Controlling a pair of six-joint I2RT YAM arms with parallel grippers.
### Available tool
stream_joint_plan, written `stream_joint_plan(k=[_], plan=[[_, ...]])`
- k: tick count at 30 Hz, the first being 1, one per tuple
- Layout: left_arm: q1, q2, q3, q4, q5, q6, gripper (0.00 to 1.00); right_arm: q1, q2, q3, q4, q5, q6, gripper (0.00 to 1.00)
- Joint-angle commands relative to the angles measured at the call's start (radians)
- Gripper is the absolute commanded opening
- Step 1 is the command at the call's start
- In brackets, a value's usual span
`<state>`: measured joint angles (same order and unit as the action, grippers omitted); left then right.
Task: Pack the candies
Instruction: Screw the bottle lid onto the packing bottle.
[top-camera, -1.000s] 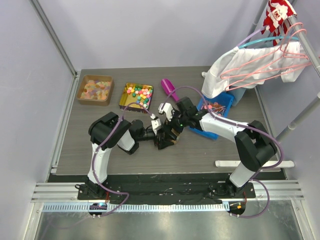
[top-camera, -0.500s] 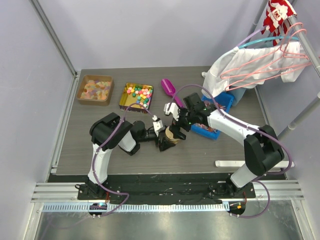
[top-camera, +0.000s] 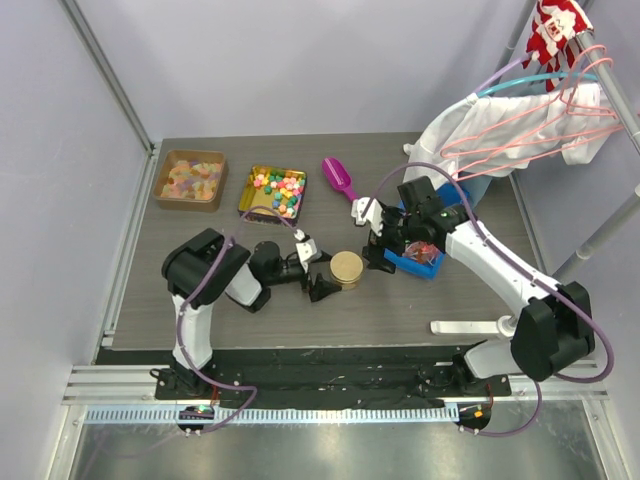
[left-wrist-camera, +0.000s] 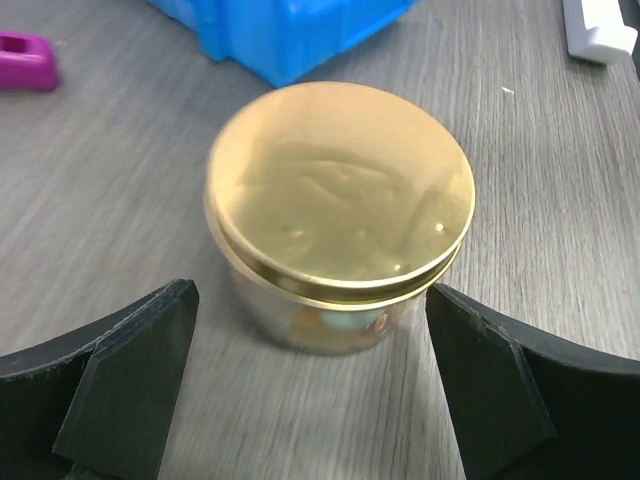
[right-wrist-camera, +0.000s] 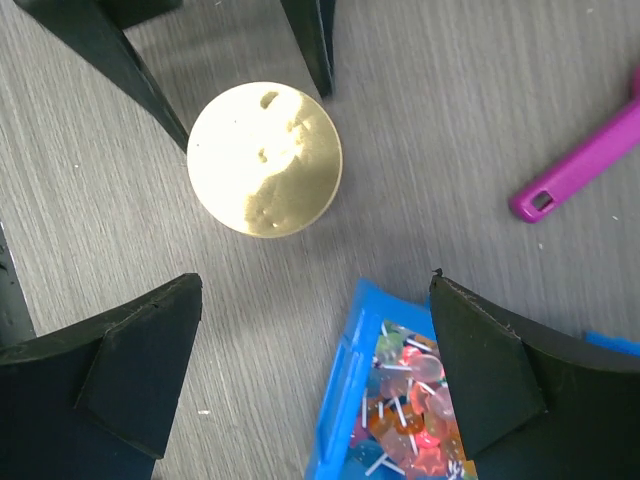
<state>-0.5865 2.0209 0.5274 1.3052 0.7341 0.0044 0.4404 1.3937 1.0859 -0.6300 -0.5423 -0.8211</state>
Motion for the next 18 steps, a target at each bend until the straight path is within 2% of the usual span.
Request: stream_joint_plan(k=[1, 6, 8, 9, 10, 13, 14, 16, 17, 18], plan=[[0.034, -0.128, -0.041, -0.053, 0.03, 0.0, 1.0, -0.015, -0.064, 0.014, -0.004, -0.024, 0.016, 1.0], [0.082, -0.319, -0.063, -0.268, 0.047, 0.089, 1.0, -0.016, -0.105, 0.038, -0.001, -0.007, 0.101, 1.0], [0.1, -0.382, -0.049, -0.436, 0.033, 0.146, 1.0, -0.017, -0.13, 0.063, 0.019, 0.052, 0.21, 1.0], [0.117, -0.454, -0.04, -0.507, 0.028, 0.16, 1.0, -0.017, -0.139, 0.068, 0.042, 0.07, 0.235, 1.0], [0.125, -0.487, -0.009, -0.644, 0.028, 0.176, 1.0, -0.016, -0.171, 0.068, 0.059, 0.079, 0.261, 1.0], [0.142, -0.634, 0.043, -0.863, -0.002, 0.249, 1.0, -0.016, -0.222, 0.052, 0.114, 0.123, 0.321, 1.0], [0.148, -0.671, 0.08, -0.999, 0.011, 0.268, 1.0, -0.016, -0.255, 0.043, 0.148, 0.143, 0.336, 1.0], [0.172, -0.755, 0.123, -1.12, 0.021, 0.298, 1.0, -0.016, -0.281, 0.043, 0.177, 0.226, 0.39, 1.0], [0.174, -0.766, 0.169, -1.29, 0.007, 0.322, 1.0, -0.016, -0.294, 0.048, 0.188, 0.26, 0.41, 1.0], [0.175, -0.775, 0.253, -1.369, -0.066, 0.324, 1.0, -0.016, -0.314, 0.048, 0.219, 0.344, 0.439, 1.0]])
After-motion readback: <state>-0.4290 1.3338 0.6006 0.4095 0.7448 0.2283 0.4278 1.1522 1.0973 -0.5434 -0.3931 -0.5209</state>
